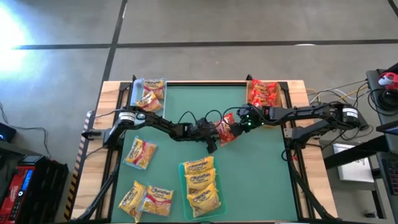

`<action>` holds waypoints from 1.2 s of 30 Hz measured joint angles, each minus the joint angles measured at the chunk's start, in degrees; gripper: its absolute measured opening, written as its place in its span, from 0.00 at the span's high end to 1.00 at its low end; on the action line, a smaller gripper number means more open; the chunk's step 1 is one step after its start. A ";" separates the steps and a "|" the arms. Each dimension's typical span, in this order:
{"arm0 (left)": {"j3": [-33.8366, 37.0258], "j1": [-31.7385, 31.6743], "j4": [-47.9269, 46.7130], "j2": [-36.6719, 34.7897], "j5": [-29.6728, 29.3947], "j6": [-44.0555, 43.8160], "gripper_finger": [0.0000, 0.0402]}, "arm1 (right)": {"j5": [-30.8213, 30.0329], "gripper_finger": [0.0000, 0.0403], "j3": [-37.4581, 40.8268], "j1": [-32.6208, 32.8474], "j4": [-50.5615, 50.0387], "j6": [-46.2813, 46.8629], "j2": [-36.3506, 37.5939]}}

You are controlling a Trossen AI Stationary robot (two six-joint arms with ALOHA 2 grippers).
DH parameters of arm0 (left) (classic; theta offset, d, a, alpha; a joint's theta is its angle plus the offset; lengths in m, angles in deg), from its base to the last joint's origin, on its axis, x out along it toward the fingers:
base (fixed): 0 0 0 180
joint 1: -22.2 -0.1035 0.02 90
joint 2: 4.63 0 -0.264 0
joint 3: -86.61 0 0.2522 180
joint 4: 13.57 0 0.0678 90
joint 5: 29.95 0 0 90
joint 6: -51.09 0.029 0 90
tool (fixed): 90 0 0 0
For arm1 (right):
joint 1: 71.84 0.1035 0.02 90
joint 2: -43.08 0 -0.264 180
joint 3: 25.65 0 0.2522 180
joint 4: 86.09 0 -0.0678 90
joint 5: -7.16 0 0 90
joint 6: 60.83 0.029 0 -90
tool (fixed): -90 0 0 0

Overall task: Sort Maruchan noodles
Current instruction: Put the red noodle pack into the orange bin

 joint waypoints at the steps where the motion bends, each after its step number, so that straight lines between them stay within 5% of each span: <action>1: 0.02 0.00 0.17 0.00 -0.02 0.00 0.69 | -0.11 0.45 0.00 0.00 -0.01 -0.03 0.00; 22: 0.19 -0.04 7.50 0.39 -2.99 -1.33 0.69 | -2.98 0.46 0.08 0.02 -0.49 -2.25 -0.07; 36: 0.10 -0.02 7.58 0.39 -2.58 -1.28 0.69 | -2.58 0.73 0.11 0.02 -0.75 -3.95 -0.01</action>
